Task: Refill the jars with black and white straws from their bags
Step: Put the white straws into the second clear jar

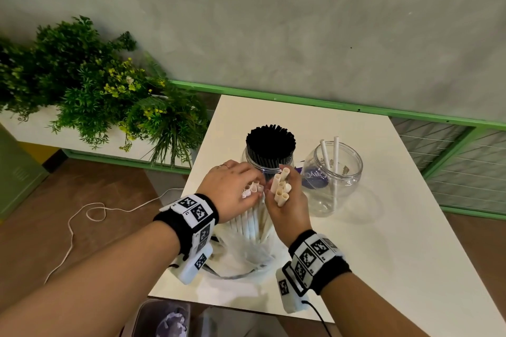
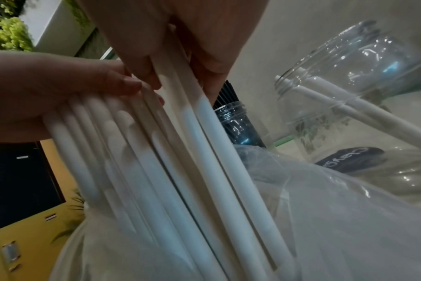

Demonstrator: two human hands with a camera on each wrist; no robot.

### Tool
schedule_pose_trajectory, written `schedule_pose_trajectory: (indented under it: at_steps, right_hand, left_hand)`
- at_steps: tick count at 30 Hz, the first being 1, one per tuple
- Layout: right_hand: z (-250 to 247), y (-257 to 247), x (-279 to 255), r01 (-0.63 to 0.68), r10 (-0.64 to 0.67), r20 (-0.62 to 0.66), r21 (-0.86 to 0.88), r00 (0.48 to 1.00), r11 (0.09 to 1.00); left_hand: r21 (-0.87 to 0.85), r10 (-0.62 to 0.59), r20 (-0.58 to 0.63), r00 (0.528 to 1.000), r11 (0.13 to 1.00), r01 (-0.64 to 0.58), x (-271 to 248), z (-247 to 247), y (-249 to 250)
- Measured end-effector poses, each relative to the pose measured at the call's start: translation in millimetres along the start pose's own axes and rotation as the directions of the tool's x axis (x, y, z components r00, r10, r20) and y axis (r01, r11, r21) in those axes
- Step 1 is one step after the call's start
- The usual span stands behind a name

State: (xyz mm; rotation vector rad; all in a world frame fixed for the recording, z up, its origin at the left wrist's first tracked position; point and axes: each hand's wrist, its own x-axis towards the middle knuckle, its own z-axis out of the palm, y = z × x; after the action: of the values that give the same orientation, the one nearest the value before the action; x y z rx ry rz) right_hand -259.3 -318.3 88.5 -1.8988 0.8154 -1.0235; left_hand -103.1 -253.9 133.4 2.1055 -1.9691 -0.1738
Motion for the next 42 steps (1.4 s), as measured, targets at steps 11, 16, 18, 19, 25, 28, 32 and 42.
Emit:
schedule_pose_trajectory:
  at_steps: [11, 16, 18, 19, 25, 28, 32, 42]
  right_hand:
    - [-11, -15, 16, 0.143, -0.138, -0.129, 0.027, 0.982, 0.989]
    - [-4, -17, 15, 0.061, 0.009, -0.296, 0.224, 0.955, 0.973]
    - [-2, -17, 13, 0.030, 0.048, -0.266, 0.281, 0.963, 0.959]
    - [0, -16, 12, 0.010, 0.056, -0.228, 0.280, 0.972, 0.960]
    - [-9, -13, 14, 0.035, 0.004, -0.174, 0.217, 0.985, 0.975]
    - [-25, -24, 26, 0.095, -0.036, -0.248, 0.227, 0.968, 0.969]
    - [-57, -45, 49, 0.172, -0.057, -0.342, 0.317, 0.938, 0.933]
    - [-137, -59, 133, 0.335, -0.240, -0.504, 0.104, 0.830, 0.937]
  left_hand:
    - [0.043, -0.025, 0.008, 1.000, 0.999, 0.025, 2, 1, 3]
    - [0.021, -0.022, -0.004, 1.000, 1.000, 0.023, 3, 2, 3]
    - [0.027, -0.022, -0.003, 1.000, 0.999, 0.022, 2, 2, 4]
    - [0.029, -0.023, -0.004, 1.000, 0.999, 0.023, 2, 2, 4]
    - [0.035, -0.014, -0.018, 1.000, 0.999, 0.014, 0, 4, 5]
    - [0.025, -0.012, -0.027, 1.000, 1.000, 0.012, 0, 5, 3]
    - [0.019, -0.008, -0.026, 1.000, 1.000, 0.008, 2, 5, 2]
    - [0.016, -0.031, -0.064, 0.997, 0.999, 0.033, 11, 8, 7]
